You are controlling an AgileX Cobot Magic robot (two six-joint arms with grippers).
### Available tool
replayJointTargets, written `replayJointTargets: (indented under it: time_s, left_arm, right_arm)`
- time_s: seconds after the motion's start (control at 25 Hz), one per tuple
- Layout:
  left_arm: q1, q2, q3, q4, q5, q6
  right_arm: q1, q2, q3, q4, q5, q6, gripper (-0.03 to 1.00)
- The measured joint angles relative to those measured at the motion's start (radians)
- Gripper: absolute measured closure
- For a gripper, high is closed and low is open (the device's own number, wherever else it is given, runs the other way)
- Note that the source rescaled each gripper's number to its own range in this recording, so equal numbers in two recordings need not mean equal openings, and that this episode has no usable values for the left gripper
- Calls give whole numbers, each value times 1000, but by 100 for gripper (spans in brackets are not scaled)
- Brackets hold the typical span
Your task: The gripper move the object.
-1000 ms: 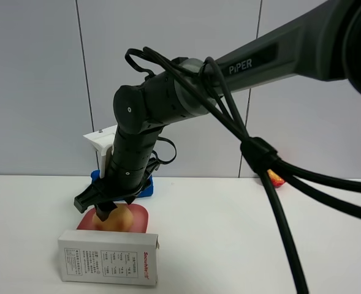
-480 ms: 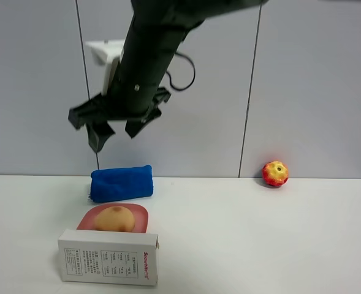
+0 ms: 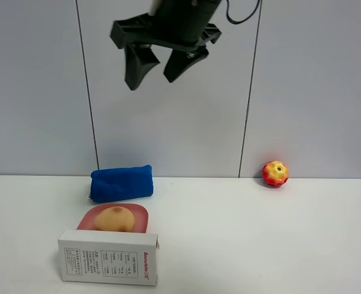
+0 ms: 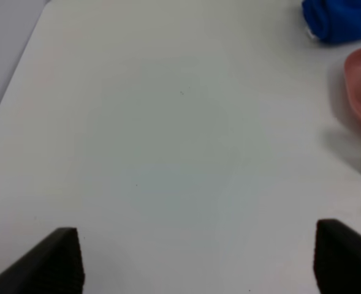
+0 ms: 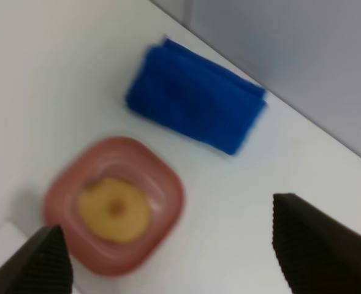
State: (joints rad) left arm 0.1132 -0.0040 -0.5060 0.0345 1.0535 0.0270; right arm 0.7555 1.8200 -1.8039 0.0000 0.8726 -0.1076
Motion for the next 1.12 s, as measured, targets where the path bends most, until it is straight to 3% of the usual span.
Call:
replayJointTargets:
  time_s: [0.44, 1.12]
  left_arm:
    - [0, 0, 0, 0, 0, 0]
    - [0, 0, 0, 0, 0, 0]
  right_arm:
    - [-231, -350, 535, 0, -131, 41, 27]
    - [-466, -805, 831, -12, -17, 79, 27]
